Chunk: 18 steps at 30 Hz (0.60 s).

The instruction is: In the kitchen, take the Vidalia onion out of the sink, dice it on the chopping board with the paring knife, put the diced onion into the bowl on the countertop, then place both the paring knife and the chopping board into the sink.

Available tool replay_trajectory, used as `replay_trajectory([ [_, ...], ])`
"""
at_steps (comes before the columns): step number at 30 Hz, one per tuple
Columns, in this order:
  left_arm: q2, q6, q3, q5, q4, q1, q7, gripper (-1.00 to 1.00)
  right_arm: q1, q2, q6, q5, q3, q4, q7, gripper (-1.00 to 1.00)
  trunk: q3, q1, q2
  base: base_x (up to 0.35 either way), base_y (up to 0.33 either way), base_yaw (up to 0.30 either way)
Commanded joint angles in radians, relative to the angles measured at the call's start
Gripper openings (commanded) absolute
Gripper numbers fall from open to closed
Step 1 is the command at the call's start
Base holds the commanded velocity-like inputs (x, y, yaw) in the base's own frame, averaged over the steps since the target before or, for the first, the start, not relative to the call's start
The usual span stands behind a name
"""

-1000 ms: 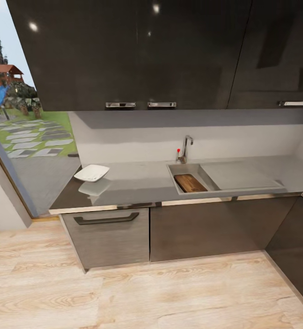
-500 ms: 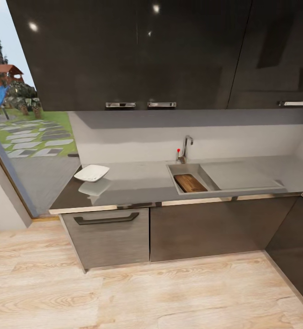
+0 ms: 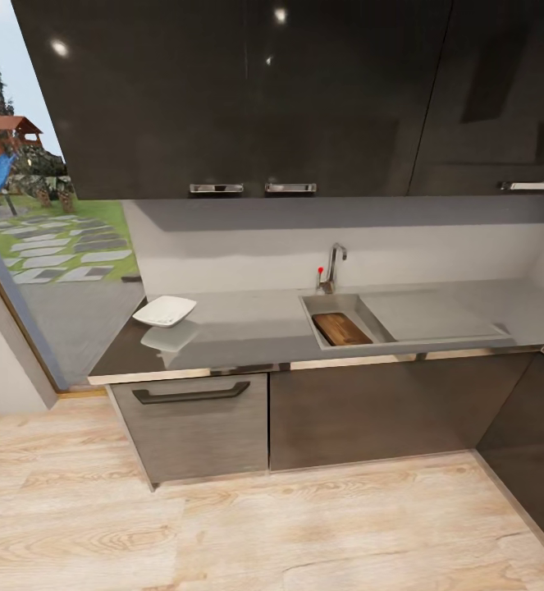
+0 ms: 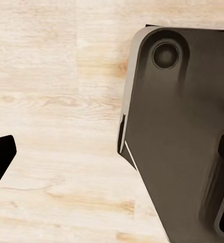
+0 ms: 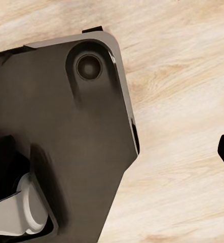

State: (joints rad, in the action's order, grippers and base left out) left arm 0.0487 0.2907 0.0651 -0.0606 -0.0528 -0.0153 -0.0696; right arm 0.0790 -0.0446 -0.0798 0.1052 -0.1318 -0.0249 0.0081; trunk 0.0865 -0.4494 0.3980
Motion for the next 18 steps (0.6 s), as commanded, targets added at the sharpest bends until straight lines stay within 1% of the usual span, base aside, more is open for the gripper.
replay_trajectory([
  [1, 0.0, 0.008, 0.006, -0.003, -0.004, -0.002, 0.002, 1.0, 0.001, 0.0, -0.005, 0.01, -0.001, 0.001, 0.001, 1.0, 0.002, -0.001, 0.002, 0.0, 0.0, 0.0],
  [18, -0.001, 0.007, 0.004, -0.004, -0.006, -0.002, 0.002, 1.0, 0.001, 0.008, -0.006, 0.013, -0.002, 0.0, 0.001, 1.0, 0.002, -0.001, 0.002, 0.0, 0.0, 0.0],
])
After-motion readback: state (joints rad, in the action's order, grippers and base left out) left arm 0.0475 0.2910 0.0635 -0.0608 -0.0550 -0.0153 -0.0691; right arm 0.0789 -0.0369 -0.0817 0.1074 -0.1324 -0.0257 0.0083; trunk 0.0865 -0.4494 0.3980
